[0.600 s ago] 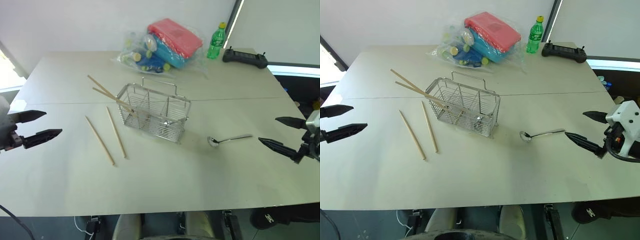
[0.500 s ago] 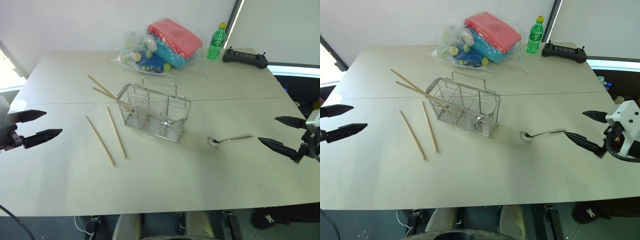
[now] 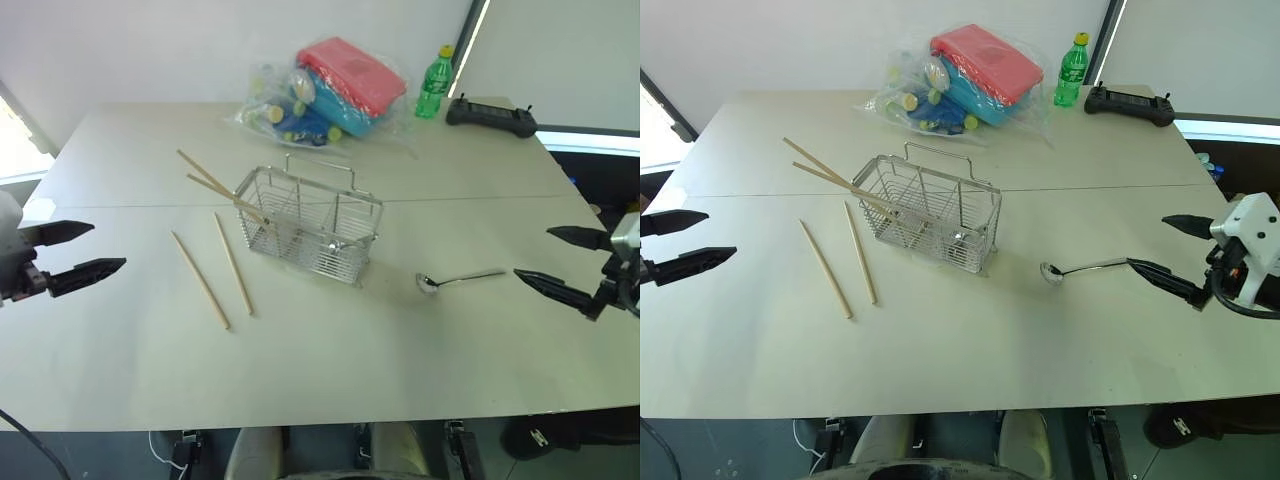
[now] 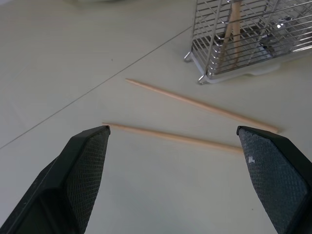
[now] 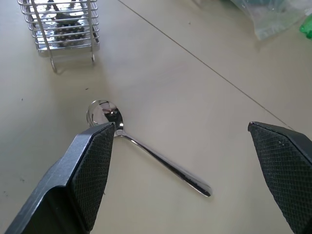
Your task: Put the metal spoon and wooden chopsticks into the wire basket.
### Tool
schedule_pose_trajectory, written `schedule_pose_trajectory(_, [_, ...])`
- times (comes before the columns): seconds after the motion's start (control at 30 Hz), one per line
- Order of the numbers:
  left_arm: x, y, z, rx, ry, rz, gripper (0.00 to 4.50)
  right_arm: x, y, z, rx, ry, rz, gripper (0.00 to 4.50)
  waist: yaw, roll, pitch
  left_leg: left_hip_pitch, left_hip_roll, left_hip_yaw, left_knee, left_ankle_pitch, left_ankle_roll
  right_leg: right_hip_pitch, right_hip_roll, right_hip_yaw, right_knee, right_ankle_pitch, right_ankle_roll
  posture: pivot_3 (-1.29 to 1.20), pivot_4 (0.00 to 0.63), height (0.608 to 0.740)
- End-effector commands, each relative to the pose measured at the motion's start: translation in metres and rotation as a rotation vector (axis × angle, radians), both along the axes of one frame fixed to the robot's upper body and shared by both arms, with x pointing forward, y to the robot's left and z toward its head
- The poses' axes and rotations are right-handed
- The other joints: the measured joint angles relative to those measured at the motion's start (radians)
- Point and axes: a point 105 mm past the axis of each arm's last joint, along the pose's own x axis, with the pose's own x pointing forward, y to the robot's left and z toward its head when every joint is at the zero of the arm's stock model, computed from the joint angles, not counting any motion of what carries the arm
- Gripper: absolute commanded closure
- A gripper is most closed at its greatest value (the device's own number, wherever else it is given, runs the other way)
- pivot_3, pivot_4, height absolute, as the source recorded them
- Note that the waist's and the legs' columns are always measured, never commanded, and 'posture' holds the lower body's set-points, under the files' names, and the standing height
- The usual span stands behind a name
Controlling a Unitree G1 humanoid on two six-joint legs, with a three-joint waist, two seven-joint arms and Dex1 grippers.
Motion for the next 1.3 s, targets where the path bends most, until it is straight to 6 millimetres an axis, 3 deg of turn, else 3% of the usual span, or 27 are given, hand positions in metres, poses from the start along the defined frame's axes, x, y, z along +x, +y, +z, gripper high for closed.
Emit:
schedule_pose_trajectory(0.03, [0.001, -0.004, 0.011, 0.028, -0.030, -0.014, 0.10, 0.001, 0.002, 0.009, -0.023, -0.025, 0.018, 0.00, 0.000, 0.000, 0.000, 0.000, 0.000, 0.000, 0.000, 0.000, 0.000, 0.000, 0.000, 0.000, 0.000, 0.000, 0.000, 0.00, 0.150, 0.678])
schedule_pose_trajectory(0.2, [0.004, -0.010, 0.012, 0.024, -0.034, -0.032, 0.10, 0.005, 0.002, 0.010, -0.028, -0.027, 0.032, 0.00, 0.000, 0.000, 0.000, 0.000, 0.000, 0.000, 0.001, 0.000, 0.000, 0.000, 0.000, 0.000, 0.001, 0.000, 0.000, 0.00, 0.150, 0.678])
schedule_pose_trajectory(0.47, [-0.010, -0.090, 0.018, -0.053, -0.005, -0.339, 0.10, 0.031, 0.022, 0.020, -0.098, -0.014, 0.220, 0.00, -0.005, 0.001, 0.001, -0.001, 0.000, 0.000, 0.009, 0.000, 0.000, 0.002, 0.000, 0.001, 0.002, 0.000, 0.001, 0.00, 0.150, 0.678])
schedule_pose_trajectory(0.7, [-0.030, -0.142, 0.014, -0.023, 0.072, -0.617, 0.10, 0.048, 0.046, 0.001, -0.191, 0.120, 0.463, 0.00, -0.006, 0.001, 0.001, 0.000, 0.000, -0.001, 0.012, 0.000, 0.000, 0.001, 0.000, 0.002, 0.011, 0.000, 0.001, 0.00, 0.150, 0.678])
schedule_pose_trajectory(0.93, [-0.025, -0.158, 0.014, -0.006, 0.061, -0.684, 0.10, 0.063, 0.052, -0.030, -0.327, 0.287, 0.630, 0.00, -0.009, 0.001, 0.001, 0.000, 0.000, -0.001, 0.013, 0.000, 0.000, 0.001, 0.000, 0.002, 0.012, 0.000, 0.001, 0.00, 0.150, 0.678])
schedule_pose_trajectory(1.3, [-0.032, -0.170, 0.025, -0.021, 0.041, -0.699, 0.10, 0.097, 0.049, -0.068, -0.464, 0.436, 0.638, 0.00, -0.027, 0.000, 0.001, 0.000, 0.000, -0.001, 0.013, 0.000, 0.000, 0.001, 0.000, 0.002, 0.013, 0.003, 0.003, 0.00, 0.150, 0.678])
